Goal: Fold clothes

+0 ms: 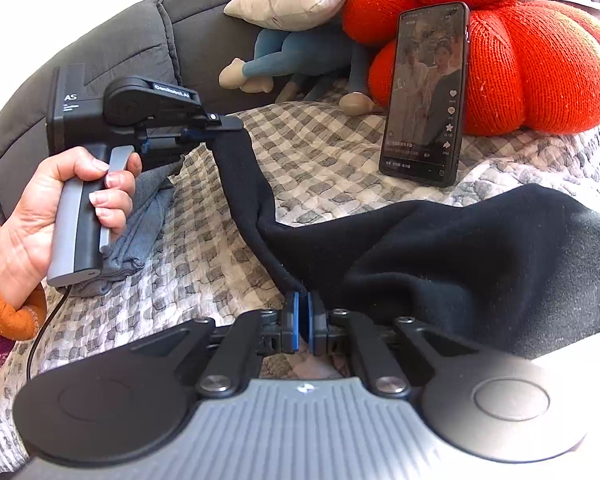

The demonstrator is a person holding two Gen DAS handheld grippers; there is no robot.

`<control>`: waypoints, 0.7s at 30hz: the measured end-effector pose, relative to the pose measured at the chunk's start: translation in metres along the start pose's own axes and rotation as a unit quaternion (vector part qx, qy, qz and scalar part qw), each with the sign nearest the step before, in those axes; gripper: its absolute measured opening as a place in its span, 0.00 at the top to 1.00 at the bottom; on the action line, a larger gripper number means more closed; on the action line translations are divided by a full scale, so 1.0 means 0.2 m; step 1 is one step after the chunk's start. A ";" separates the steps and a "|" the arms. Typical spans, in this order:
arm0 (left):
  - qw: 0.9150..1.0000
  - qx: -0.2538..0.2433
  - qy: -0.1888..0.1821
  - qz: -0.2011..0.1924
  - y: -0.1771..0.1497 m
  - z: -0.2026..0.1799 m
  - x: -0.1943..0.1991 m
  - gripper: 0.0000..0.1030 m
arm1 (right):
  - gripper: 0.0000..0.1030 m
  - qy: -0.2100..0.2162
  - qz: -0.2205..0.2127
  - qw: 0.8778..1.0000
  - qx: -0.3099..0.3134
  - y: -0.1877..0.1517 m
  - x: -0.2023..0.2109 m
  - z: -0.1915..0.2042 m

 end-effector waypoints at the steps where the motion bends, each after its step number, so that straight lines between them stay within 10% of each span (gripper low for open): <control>1: 1.000 -0.006 0.016 0.004 0.00 0.01 0.02 0.94 | 0.95 0.000 0.000 1.000 -0.002 0.00 0.00 0.00; 7: 0.977 -0.093 0.190 0.026 0.03 0.16 0.13 0.94 | 0.95 -0.001 0.006 1.000 -0.008 0.01 -0.01 0.01; 9: 0.977 -0.087 0.189 0.037 0.08 0.22 0.13 0.90 | 0.94 -0.001 0.011 1.000 -0.008 0.01 -0.01 0.01; 13: 0.981 -0.082 0.146 0.094 0.13 0.26 0.07 0.45 | 0.90 0.007 0.025 1.000 -0.015 0.03 0.00 0.01; 21: 0.967 -0.123 0.128 0.181 0.14 0.19 -0.27 0.45 | 0.87 0.010 0.006 0.999 -0.047 0.07 0.08 -0.02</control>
Point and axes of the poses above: each gripper's, at about its wrist camera, not at the fingertips, and x roughly against the way its jaws point, z to its left, y to its top, the point moved 8 cm from there along -x, roughly the way its jaws point, and after that the axes turned 8 degrees about z, right-handed, at the moved point
